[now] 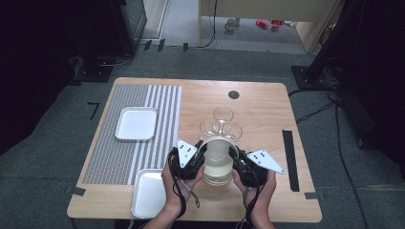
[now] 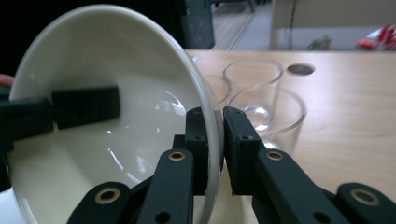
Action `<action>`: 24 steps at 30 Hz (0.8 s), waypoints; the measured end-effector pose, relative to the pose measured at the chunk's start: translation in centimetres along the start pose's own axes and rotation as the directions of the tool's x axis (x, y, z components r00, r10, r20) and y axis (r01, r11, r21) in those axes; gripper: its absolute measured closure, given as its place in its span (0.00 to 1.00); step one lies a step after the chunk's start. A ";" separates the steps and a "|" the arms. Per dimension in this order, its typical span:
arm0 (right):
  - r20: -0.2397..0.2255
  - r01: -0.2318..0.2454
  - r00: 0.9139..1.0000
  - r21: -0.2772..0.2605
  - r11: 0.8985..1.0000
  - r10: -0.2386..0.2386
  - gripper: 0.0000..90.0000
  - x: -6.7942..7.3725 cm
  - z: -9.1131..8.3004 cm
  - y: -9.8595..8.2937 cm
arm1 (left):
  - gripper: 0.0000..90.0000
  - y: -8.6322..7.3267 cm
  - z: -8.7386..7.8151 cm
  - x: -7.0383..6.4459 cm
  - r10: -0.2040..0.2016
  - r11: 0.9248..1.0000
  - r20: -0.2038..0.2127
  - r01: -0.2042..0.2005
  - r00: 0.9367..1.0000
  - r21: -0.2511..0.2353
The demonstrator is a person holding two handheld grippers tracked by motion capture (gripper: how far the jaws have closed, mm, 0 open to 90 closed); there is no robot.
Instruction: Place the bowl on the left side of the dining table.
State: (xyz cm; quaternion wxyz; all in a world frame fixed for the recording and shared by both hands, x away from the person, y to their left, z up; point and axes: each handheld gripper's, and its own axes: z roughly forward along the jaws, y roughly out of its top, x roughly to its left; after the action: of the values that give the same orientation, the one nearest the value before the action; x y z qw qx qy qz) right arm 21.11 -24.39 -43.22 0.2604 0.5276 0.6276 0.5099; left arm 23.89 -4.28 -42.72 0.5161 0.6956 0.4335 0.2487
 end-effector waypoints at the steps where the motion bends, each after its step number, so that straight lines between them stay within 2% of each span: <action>1: -0.009 -0.020 1.000 -0.003 1.000 0.020 0.90 -0.1 0.1 -0.1 | 0.91 -0.1 -0.1 0.0 0.000 1.000 -0.001 0.000 1.000 -0.007; 5: -0.004 -0.041 0.999 0.012 0.999 0.041 0.86 0.1 0.3 -0.4 | 0.92 -0.2 -0.4 0.1 -0.028 0.999 0.012 0.028 1.000 -0.044; 7: -0.020 -0.057 0.998 0.038 0.998 0.058 0.82 0.1 0.7 -0.7 | 0.91 0.0 -0.6 0.0 -0.015 0.998 0.008 0.015 1.000 -0.065; 9: -0.049 -0.084 0.995 0.045 0.995 0.086 0.84 0.2 0.9 -1.1 | 0.91 0.1 -0.8 -0.1 -0.005 0.996 -0.001 0.005 1.000 -0.084; 11: -0.053 -0.099 0.993 0.040 0.994 0.101 0.87 0.3 0.9 -1.1 | 0.90 0.0 -0.8 -0.1 -0.010 0.996 0.004 0.011 1.000 -0.085; 14: -0.033 -0.138 0.990 0.006 0.990 0.138 0.92 0.0 0.5 -0.9 | 0.91 -0.4 -0.7 -0.3 -0.015 0.998 0.023 0.016 1.000 -0.064; 17: -0.005 -0.119 0.993 -0.021 0.993 0.119 0.93 -0.2 0.0 -0.8 | 0.90 -0.7 -0.5 -0.5 -0.021 0.998 0.042 0.023 0.999 -0.053; 21: -0.006 -0.109 0.994 -0.037 0.993 0.109 0.92 0.0 -0.1 -0.8 | 0.79 -0.8 -0.4 -0.9 -0.010 0.999 0.050 0.012 0.999 -0.035; 24: -0.003 -0.088 0.996 -0.061 0.994 0.088 0.92 0.3 -0.3 -0.8 | 0.77 -0.9 -0.5 -0.7 -0.025 0.999 0.062 0.027 0.998 -0.042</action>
State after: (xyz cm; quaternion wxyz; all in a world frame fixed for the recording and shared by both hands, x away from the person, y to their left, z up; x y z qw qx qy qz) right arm 20.49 -24.18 -43.82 0.2536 0.5467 0.5878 0.5397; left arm 22.82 -4.59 -43.36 0.5474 0.6860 0.4208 0.2296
